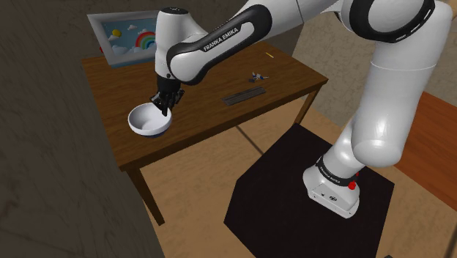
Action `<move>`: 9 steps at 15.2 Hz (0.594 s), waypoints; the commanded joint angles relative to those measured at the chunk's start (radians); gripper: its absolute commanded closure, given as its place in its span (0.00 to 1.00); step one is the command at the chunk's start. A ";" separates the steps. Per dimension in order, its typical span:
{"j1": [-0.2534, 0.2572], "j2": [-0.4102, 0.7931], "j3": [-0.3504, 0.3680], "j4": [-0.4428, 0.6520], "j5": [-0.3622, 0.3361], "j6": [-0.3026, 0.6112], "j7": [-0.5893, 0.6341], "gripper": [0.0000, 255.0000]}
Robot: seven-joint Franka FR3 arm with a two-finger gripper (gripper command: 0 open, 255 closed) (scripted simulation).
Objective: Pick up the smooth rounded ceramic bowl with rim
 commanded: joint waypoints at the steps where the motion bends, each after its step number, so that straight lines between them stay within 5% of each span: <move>1: 0.000 0.001 0.000 -0.001 0.000 0.000 0.000 1.00; 9: -0.003 -0.028 0.004 0.018 0.009 -0.046 -0.002 1.00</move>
